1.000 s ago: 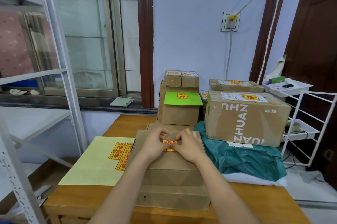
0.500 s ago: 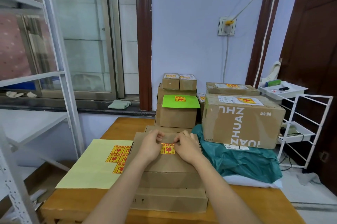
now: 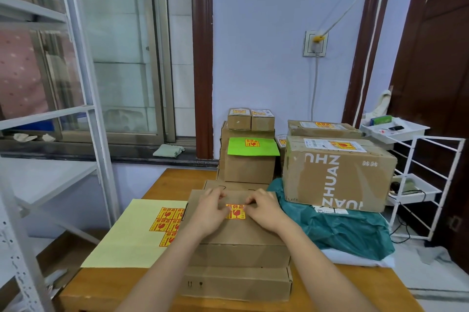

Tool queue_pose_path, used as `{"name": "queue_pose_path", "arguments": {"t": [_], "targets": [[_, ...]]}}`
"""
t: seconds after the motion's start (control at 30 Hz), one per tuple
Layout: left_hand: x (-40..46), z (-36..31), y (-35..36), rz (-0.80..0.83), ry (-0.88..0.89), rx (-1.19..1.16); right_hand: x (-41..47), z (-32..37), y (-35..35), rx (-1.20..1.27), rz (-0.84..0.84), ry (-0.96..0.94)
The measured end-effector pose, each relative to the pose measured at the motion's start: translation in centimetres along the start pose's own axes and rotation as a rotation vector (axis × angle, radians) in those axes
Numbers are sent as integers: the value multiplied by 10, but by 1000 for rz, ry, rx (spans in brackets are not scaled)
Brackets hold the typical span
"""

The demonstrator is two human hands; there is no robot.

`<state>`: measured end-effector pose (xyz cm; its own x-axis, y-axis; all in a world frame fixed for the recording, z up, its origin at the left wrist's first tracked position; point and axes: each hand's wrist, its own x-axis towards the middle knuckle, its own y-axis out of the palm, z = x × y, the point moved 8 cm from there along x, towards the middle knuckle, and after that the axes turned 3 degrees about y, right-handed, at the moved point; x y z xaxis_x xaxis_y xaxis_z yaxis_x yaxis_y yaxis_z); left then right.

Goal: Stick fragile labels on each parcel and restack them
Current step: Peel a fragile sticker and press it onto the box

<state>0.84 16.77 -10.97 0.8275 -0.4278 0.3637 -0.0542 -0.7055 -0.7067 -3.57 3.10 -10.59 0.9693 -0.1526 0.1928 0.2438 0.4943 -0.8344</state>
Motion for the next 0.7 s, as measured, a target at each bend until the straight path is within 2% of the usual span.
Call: {"name": "queue_pose_path", "arguments": {"t": [0.13, 0.27, 0.33, 0.53, 0.7], "targets": [[-5, 5, -2, 79, -16, 129, -6, 4, 5, -50, 29, -21], [-9, 11, -10, 98, -34, 99, -9, 1, 2, -8, 153, -42], [-12, 17, -17, 76, -57, 83, -11, -3, -2, 38, 163, -36], [-28, 35, -44, -106, -180, 19, -28, -22, -27, 153, -97, -19], [-51, 64, -39, -90, -418, -409, -59, -55, -38, 239, -278, 50]]}}
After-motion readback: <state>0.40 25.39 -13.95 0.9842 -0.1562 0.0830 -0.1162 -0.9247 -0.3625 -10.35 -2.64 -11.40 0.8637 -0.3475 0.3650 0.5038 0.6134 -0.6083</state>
